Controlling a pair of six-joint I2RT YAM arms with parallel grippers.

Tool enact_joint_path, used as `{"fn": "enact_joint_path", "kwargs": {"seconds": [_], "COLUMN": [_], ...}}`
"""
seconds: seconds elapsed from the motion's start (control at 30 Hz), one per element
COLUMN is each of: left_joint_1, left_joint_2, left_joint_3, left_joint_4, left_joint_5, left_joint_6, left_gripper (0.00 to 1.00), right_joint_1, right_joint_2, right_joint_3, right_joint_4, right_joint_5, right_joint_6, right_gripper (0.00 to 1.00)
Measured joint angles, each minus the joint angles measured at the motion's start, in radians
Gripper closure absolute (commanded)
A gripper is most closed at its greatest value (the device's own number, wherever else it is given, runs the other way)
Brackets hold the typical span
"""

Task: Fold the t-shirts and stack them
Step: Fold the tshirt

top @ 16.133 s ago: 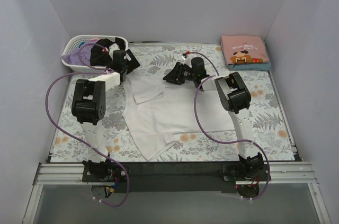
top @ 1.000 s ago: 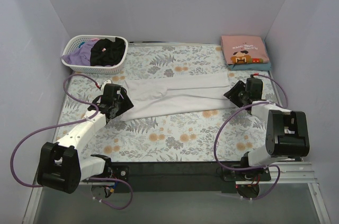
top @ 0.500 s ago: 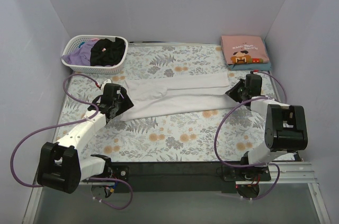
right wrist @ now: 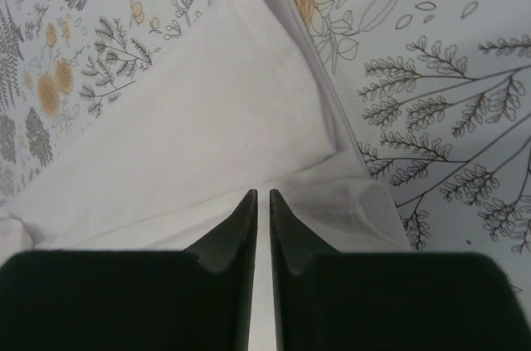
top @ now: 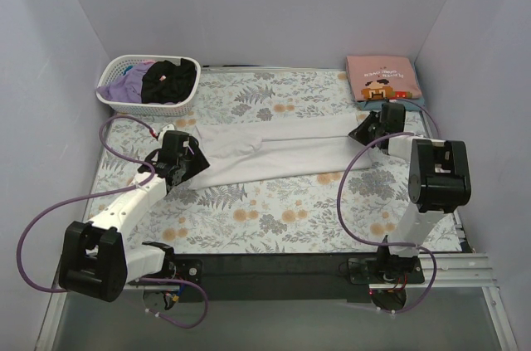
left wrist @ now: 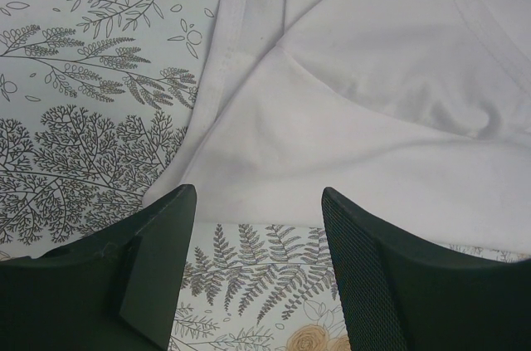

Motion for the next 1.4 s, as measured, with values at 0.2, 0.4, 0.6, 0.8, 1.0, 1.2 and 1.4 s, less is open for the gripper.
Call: {"fn": "enact_joint_path", "kwargs": {"seconds": [0.2, 0.4, 0.6, 0.8, 1.0, 1.2, 1.4], "left_joint_1": [0.0, 0.0, 0.0, 0.003, 0.025, 0.046, 0.047], "left_joint_2": [0.0, 0.055, 0.196, 0.323, 0.457, 0.667, 0.816], "left_joint_3": [0.0, 0.029, 0.074, 0.114, 0.259, 0.523, 0.744], "left_joint_4": [0.0, -0.002, -0.002, -0.055, -0.122, -0.217, -0.252], "left_joint_5": [0.009, 0.068, 0.109, 0.084, 0.064, 0.004, -0.061], "left_joint_6": [-0.005, -0.056, -0.128, -0.181, -0.183, -0.135, -0.09], "left_gripper": [0.41, 0.54, 0.58, 0.58, 0.58, 0.54, 0.45], "right_joint_1": [-0.004, -0.005, -0.022, -0.096, -0.129, -0.12, 0.086], "right_joint_2": [-0.002, -0.153, -0.182, -0.164, -0.302, -0.542, -0.826], "right_joint_3": [0.05, -0.043, -0.16, -0.237, -0.366, -0.555, -0.64], "right_joint_4": [-0.006, -0.032, -0.04, -0.033, -0.062, -0.13, -0.303], "right_joint_5": [-0.101, -0.186, -0.212, -0.243, -0.255, -0.306, -0.283], "right_joint_6": [-0.082, -0.16, -0.205, -0.213, -0.209, -0.179, -0.121], "right_gripper": [0.7, 0.61, 0.6, 0.6, 0.6, 0.59, 0.56]}}
